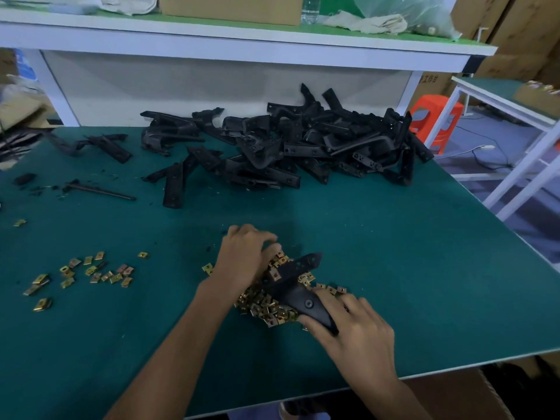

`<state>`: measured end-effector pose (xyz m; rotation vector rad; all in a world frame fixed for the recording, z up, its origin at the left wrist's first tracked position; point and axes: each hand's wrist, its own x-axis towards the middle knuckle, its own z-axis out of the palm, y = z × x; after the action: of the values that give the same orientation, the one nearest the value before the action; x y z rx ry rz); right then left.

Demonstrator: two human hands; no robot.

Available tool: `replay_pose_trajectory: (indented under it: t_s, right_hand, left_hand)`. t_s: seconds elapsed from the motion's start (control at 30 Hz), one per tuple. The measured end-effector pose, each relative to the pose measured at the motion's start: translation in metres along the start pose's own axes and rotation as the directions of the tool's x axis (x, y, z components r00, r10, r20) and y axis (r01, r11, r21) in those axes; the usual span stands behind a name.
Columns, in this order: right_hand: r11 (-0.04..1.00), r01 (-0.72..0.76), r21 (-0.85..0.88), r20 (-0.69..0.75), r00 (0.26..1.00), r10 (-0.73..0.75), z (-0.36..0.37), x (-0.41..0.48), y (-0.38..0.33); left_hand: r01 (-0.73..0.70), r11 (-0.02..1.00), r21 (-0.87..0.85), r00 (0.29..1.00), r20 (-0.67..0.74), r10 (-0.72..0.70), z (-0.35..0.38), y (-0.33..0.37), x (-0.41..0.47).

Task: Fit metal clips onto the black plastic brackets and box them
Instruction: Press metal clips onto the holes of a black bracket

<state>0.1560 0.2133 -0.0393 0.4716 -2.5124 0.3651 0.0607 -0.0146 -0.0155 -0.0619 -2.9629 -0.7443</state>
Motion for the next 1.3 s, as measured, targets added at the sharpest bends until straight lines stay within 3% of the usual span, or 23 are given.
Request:
replay_pose_trajectory:
  t_s: [0.2, 0.4, 0.47, 0.63, 0.77, 0.83, 1.3]
  right_hand:
    - [0.998, 0.061, 0.035, -0.043, 0.997, -0.059, 0.002, 0.003, -0.004]
    - [0.996, 0.074, 0.039, -0.034, 0.997, -0.073, 0.003, 0.002, -0.003]
    - [0.997, 0.07, 0.037, -0.035, 0.997, -0.069, 0.003, 0.002, -0.002]
    - [0.997, 0.067, 0.042, -0.021, 0.998, -0.066, 0.004, 0.001, -0.001]
    - [0.997, 0.069, 0.043, -0.014, 0.998, -0.068, 0.004, -0.001, -0.002]
    - [0.997, 0.072, 0.04, -0.008, 0.997, -0.071, 0.004, -0.001, -0.002]
    - [0.996, 0.083, 0.038, 0.012, 0.996, -0.083, 0.003, 0.0, -0.002]
  left_hand:
    - [-0.024, 0.999, 0.038, 0.973, 0.231, 0.014, 0.001, 0.008, 0.019]
    - [0.046, 0.996, -0.081, 0.99, 0.14, -0.035, -0.001, 0.011, 0.009]
    - [0.085, 0.974, -0.21, 0.995, 0.066, -0.073, -0.003, 0.007, 0.001]
    - [0.126, 0.748, -0.652, 0.985, -0.006, -0.171, -0.013, -0.008, -0.024]
    - [0.125, 0.547, -0.828, 0.974, -0.004, -0.228, -0.019, -0.011, -0.034]
    - [0.106, 0.501, -0.859, 0.971, -0.02, -0.24, -0.021, -0.012, -0.037]
    - [0.137, 0.605, -0.784, 0.967, -0.026, -0.252, -0.022, -0.015, -0.041]
